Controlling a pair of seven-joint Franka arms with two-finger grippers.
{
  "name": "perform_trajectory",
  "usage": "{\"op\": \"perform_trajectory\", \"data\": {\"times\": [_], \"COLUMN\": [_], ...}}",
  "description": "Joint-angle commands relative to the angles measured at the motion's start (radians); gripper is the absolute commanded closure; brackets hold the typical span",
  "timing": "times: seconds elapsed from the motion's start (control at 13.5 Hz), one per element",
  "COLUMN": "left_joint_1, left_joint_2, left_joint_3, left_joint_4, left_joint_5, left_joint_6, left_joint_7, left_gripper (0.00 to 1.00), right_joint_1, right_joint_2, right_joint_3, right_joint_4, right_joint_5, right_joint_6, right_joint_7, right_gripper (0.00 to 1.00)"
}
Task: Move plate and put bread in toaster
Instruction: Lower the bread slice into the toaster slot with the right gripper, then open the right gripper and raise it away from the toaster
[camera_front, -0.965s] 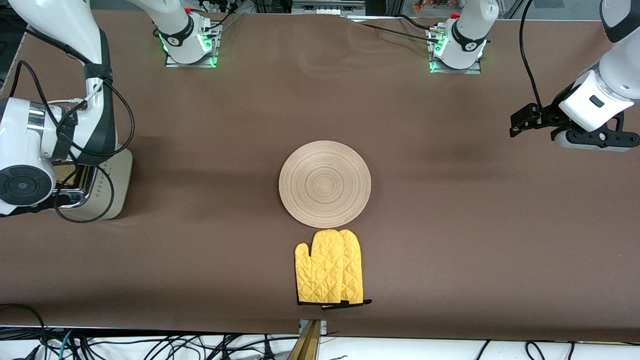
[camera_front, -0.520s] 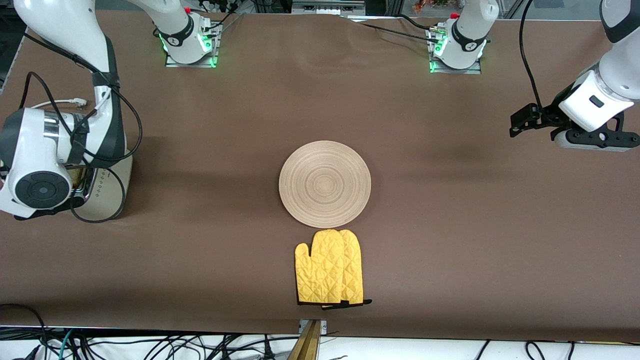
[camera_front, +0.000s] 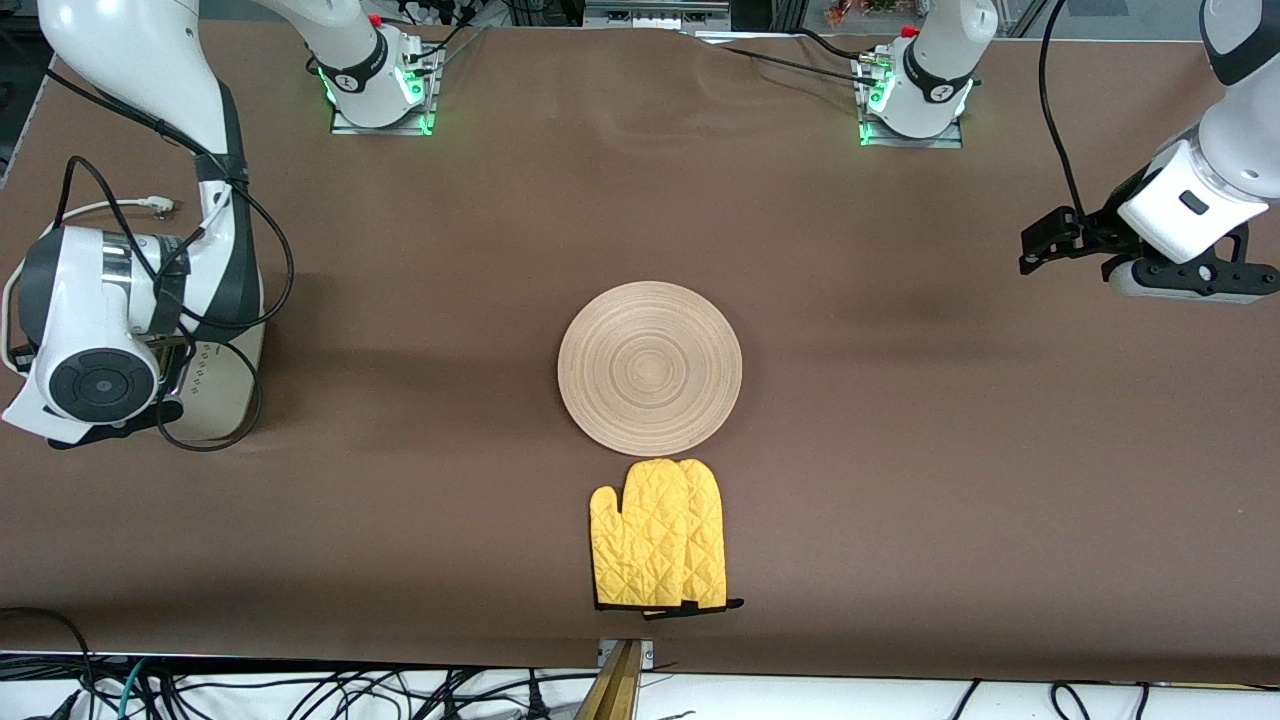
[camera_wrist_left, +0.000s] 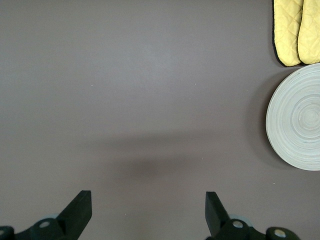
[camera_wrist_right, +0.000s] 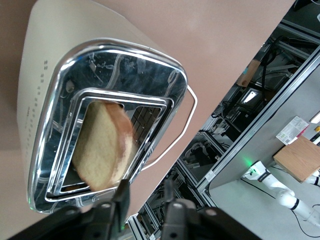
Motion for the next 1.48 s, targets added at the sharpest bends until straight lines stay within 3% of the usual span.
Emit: {"op": "perform_trajectory", "data": {"times": [0.0,0.52,0.59,0.89,1.04,1.19,1.26,1.41], "left_joint_1": [-0.002,-0.006,-0.006,-0.011,-0.013,-0.016,-0.016,-0.016], "left_joint_2": [0.016,0.015,0.015,0.015,0.016,0.016,0.016,0.021], "left_joint_3": [0.003,-0.003,-0.003,-0.003,-0.003,-0.006,-0.006,-0.006], "left_joint_4": [0.033,0.033,0.033,0.035,0.035,0.035,0.035,0.045], "left_joint_5": [0.01,0.012,0.012,0.012,0.012,0.012,0.013,0.013], "left_joint_6": [-0.025,-0.025,-0.025,-0.025,-0.025,-0.023,-0.023,-0.022], "left_joint_7": [-0.002,-0.008,-0.008,-0.009,-0.009,-0.009,-0.009,-0.009], "left_gripper": [0.0,0.0,0.0,0.0,0.0,0.0,0.0,0.0], "right_joint_1": [0.004,-0.007,-0.007,-0.018,-0.102,-0.163,-0.2,-0.24], "right_joint_2": [-0.041,-0.145,-0.145,-0.167,-0.203,-0.263,-0.298,-0.355], "right_joint_3": [0.003,-0.014,-0.015,0.007,0.137,0.269,0.317,0.347], "right_joint_4": [0.063,0.12,0.121,0.121,0.111,0.069,0.051,-0.001], "right_joint_5": [0.061,0.625,0.672,0.714,0.668,0.5,0.476,0.499], "right_joint_6": [-0.026,-0.052,-0.051,-0.04,-0.011,0.104,0.112,0.153], "right_joint_7": [-0.015,-0.015,-0.012,-0.005,-0.005,-0.008,-0.009,-0.017], "right_gripper": [0.0,0.0,0.0,0.0,0.0,0.0,0.0,0.0]}}
